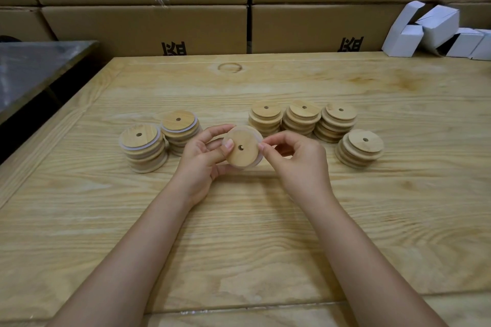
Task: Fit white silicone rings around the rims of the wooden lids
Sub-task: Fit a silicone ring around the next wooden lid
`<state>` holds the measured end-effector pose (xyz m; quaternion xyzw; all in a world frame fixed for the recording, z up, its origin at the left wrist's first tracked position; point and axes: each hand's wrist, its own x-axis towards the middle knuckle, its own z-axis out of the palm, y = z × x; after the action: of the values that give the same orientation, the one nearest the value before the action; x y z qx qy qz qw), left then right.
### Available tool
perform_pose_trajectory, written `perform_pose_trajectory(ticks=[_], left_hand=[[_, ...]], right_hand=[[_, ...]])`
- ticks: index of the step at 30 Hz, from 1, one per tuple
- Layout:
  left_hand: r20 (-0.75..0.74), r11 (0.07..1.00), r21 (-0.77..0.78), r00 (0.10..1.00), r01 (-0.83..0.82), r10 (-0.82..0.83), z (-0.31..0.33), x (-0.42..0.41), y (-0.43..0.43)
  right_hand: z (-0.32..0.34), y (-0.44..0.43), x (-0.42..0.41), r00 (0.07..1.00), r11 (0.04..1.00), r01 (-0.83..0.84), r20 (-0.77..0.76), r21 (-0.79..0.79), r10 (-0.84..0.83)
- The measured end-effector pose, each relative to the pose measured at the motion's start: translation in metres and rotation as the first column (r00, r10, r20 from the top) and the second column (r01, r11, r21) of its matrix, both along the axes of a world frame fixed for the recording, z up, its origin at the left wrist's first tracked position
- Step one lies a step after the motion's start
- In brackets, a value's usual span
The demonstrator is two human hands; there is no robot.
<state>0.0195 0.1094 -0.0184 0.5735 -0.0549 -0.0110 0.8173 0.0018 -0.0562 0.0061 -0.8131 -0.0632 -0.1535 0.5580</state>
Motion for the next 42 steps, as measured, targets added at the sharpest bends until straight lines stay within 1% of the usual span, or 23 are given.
perform_pose_trajectory(ticks=[3,6,10,15,18,23,26,28,29,31,33,35,36,37,39,40,42], left_hand=[[-0.036,1.0,-0.004,0.999,0.006,-0.006,0.001,0.0,0.0],[-0.081,1.0,-0.012,0.997,0.019,-0.02,0.003,0.0,-0.002],[-0.133,1.0,0.006,0.991,-0.004,0.005,0.004,0.0,-0.002],[-0.177,0.998,0.055,0.984,-0.018,0.027,0.005,0.0,-0.003],[-0.208,0.997,0.078,0.978,-0.015,0.031,0.006,-0.001,-0.003],[-0.209,0.988,0.152,0.977,-0.003,0.035,0.005,-0.001,-0.004],[-0.17,0.964,0.26,0.98,-0.054,0.101,0.003,0.0,-0.003],[-0.135,0.929,0.354,0.976,-0.112,0.169,0.002,0.0,-0.002],[-0.098,0.898,0.415,0.974,-0.149,0.207,0.0,0.001,-0.001],[0.042,0.787,0.573,0.968,-0.228,0.249,-0.002,0.002,0.002],[0.182,0.664,0.69,0.957,-0.287,0.224,-0.004,0.003,0.005],[0.258,0.548,0.771,0.945,-0.326,0.2,-0.005,0.002,0.009],[0.293,0.466,0.814,0.938,-0.346,0.184,-0.006,0.001,0.012],[0.332,0.36,0.858,0.93,-0.367,0.158,-0.007,0.0,0.014],[0.401,0.154,0.898,0.911,-0.412,0.098,-0.009,-0.002,0.015],[0.438,0.076,0.893,0.896,-0.443,0.074,-0.008,-0.003,0.015],[0.491,-0.023,0.871,0.871,-0.491,0.022,-0.007,-0.005,0.013]], right_hand=[[-0.001,0.001,-0.001,0.999,1.0,-0.014,0.043,-0.014,0.015],[-0.001,0.0,-0.002,0.992,0.996,-0.026,0.122,-0.082,0.036],[-0.001,-0.002,-0.002,0.94,0.967,-0.024,0.324,-0.253,0.108],[-0.005,-0.004,-0.001,0.874,0.888,0.007,0.434,-0.46,0.218],[-0.006,-0.005,-0.001,0.868,0.847,-0.006,0.418,-0.532,0.269],[-0.006,-0.003,-0.001,0.899,0.841,-0.101,0.313,-0.531,0.306],[-0.008,-0.001,-0.002,0.911,0.819,-0.123,0.263,-0.561,0.317],[-0.01,0.0,-0.001,0.925,0.8,-0.143,0.208,-0.583,0.317],[-0.011,0.001,-0.001,0.929,0.786,-0.156,0.181,-0.598,0.322],[-0.013,0.003,-0.001,0.926,0.757,-0.18,0.151,-0.628,0.345],[-0.014,0.004,-0.002,0.922,0.737,-0.195,0.135,-0.648,0.362],[-0.013,0.004,-0.002,0.924,0.737,-0.197,0.128,-0.646,0.359],[-0.012,0.003,-0.002,0.927,0.741,-0.196,0.126,-0.643,0.354],[-0.012,0.002,-0.002,0.93,0.743,-0.193,0.123,-0.64,0.348],[-0.011,0.001,-0.002,0.934,0.743,-0.189,0.117,-0.642,0.338],[-0.011,0.001,-0.002,0.935,0.741,-0.187,0.114,-0.644,0.335],[-0.011,0.001,-0.002,0.937,0.736,-0.184,0.11,-0.651,0.332]])
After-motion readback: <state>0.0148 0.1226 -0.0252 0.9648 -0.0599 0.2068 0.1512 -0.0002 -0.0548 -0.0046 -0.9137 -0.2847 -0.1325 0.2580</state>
